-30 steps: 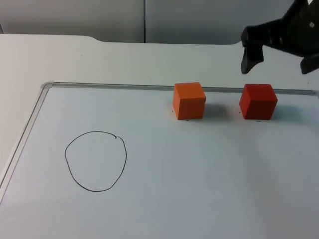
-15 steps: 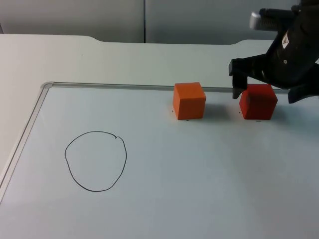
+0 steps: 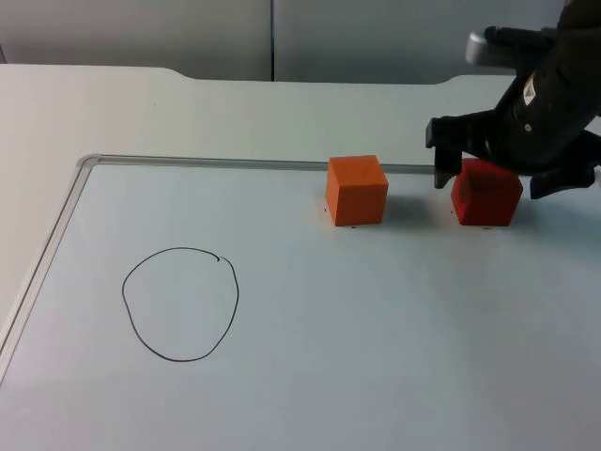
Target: Pick up one cube with the left hand and another cube with the right hand. First place the cube in the right hand at the target position, then stack the cube in the left hand on top.
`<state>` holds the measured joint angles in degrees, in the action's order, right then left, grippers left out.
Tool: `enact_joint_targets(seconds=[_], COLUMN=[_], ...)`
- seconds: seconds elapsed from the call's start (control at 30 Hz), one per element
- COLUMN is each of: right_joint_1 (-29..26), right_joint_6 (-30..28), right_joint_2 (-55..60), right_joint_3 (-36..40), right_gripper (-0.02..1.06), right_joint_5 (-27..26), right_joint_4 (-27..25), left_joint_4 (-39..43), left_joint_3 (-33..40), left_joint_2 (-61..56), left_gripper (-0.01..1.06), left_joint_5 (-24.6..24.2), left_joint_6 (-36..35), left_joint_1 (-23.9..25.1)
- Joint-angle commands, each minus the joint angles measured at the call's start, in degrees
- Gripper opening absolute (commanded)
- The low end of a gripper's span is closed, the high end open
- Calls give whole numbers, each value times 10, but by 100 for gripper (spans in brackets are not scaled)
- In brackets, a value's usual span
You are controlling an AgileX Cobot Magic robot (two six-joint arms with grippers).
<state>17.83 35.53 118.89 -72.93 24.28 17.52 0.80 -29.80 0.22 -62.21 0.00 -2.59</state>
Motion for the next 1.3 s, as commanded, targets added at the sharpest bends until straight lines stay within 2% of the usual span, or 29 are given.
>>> enact_joint_targets(seconds=[0.0,0.07,0.2,0.5,0.57,0.6,0.73,0.77,0.8,0.83,0.97,1.13,1.23,1.27], right_joint_1=[-8,-11,-13,-13,-13,-13,-13,-13,-13,-13,-13,-13,-13,-13], right_joint_6=[5,5,5,5,20,20,20,20,20,20,12,-43,-99,-99], right_joint_2=[-1,-1,-1,-1,-1,-1,-1,-1,-3,-7,-36,-111,-201,-201], right_joint_3=[-6,-6,-6,-6,-6,-6,-6,-6,-6,-7,-7,-7,-7,-7], right_gripper=[89,87,72,60,47,47,14,14,4,0,0,0,0,0], right_joint_5=[-2,0,-4,-6,-6,-6,-18,-18,-22,-23,-24,-22,-7,-7], right_joint_4=[6,6,4,2,2,2,5,5,5,5,6,6,6,6], left_joint_4=[0,0,0,0,0,0,0,0,0,0,0,0,0,0], left_joint_3=[4,4,4,4,4,4,4,4,4,4,4,4,4,4], left_joint_2=[-2,-2,-2,-2,-2,-2,-2,-2,-2,-2,-2,-2,-2,-2], left_gripper=[105,105,105,105,105,105,105,105,105,105,105,105,105,105], left_joint_5=[5,5,5,5,5,5,5,5,5,5,5,5,5,5], left_joint_6=[0,0,0,0,0,0,0,0,0,0,0,0,0,0], left_joint_1=[3,3,3,3,3,3,3,3,3,3,3,3,3,3])
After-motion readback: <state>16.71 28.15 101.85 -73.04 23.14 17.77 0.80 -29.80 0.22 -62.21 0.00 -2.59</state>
